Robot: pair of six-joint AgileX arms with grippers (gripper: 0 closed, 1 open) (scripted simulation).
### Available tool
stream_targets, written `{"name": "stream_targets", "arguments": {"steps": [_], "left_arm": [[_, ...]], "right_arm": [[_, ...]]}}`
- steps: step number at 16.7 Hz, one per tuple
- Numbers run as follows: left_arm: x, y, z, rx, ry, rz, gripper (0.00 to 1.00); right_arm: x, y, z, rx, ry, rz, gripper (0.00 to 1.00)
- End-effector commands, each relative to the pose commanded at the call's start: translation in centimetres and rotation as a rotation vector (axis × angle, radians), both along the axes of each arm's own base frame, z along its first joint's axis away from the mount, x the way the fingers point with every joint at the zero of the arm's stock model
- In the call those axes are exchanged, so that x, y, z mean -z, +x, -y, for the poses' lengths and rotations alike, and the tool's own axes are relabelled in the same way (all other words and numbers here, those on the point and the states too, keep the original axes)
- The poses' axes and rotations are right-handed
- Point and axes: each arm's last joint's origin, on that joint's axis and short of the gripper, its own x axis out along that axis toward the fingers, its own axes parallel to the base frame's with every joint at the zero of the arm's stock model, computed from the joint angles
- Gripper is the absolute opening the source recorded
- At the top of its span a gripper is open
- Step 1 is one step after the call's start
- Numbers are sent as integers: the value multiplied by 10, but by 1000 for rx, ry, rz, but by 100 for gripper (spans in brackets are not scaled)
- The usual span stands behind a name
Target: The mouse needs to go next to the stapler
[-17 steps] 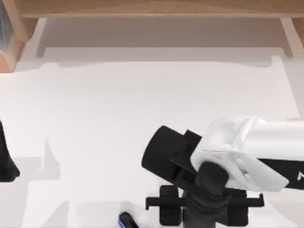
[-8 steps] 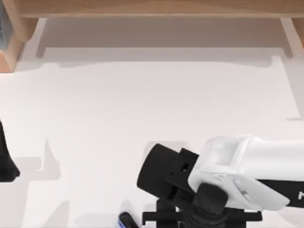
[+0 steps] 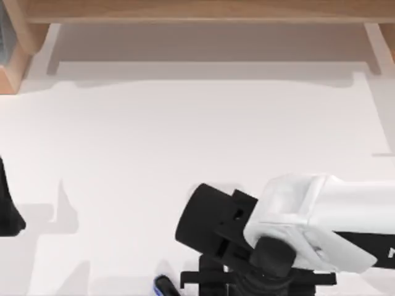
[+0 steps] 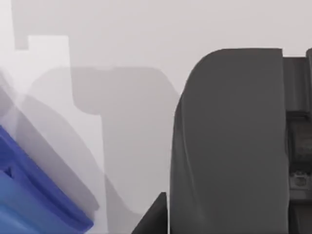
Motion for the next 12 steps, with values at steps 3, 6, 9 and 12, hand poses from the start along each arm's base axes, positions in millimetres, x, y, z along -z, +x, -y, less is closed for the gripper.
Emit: {"name": "stream_targets", "arguments": {"steps": [3,6,9,12], "left_arm": [[0,0,0,0,0,0,100],[0,0,0,0,0,0,100],[0,0,0,0,0,0,100],[0,0,0,0,0,0,100]], "right_arm": [[-2,1,-2,0,17,10,0],[-2,1,-2,0,27,17,0],[2,1,-1,-1,22,14,0],[12,0,2,-3,-5,-2,0]]}}
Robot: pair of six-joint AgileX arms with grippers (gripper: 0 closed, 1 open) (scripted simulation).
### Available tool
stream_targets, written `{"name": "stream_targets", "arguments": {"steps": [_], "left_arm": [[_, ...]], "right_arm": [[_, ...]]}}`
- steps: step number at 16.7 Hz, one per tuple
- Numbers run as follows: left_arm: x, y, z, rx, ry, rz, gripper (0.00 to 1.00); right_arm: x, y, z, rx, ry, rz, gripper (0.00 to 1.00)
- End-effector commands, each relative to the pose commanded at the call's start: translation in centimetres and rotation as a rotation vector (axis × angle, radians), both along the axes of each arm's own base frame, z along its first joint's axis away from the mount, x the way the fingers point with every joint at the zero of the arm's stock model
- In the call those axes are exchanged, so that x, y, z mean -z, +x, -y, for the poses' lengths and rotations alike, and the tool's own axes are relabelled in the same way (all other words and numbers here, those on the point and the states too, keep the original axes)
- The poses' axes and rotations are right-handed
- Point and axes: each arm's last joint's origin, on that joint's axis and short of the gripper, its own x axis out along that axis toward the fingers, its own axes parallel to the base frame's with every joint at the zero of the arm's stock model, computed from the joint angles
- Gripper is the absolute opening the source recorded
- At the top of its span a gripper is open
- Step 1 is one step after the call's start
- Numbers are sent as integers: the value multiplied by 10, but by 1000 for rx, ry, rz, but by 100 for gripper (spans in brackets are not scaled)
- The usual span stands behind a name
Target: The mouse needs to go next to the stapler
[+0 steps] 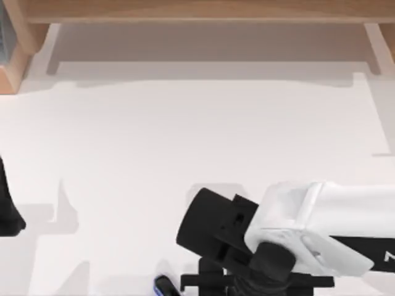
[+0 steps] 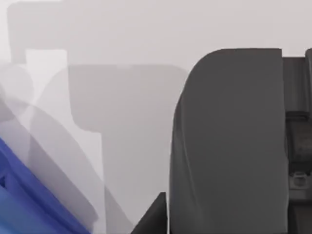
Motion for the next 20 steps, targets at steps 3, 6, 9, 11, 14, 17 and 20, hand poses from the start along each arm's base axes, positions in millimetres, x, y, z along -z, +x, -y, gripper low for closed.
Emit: {"name": "stream_targets", "arguments": {"steps": [3,6,9,11,14,17,20], "left_arm": [[0,0,0,0,0,0,100],[0,0,0,0,0,0,100],[0,0,0,0,0,0,100],[0,0,0,0,0,0,100],[0,0,0,0,0,0,100],[0,0,0,0,0,0,100],[0,0,0,0,0,0,100]], "right_arm": [[7,-1,2,0,-23,-13,0],[7,-1,2,0,-23,-13,0],[7,-1,2,0,-23,-13,23],[7,-1,2,0,-23,-13,38],[7,-1,2,0,-23,-13,60],[7,-1,2,0,-23,-13,83],[7,-1,2,0,-23,-13,100]]}}
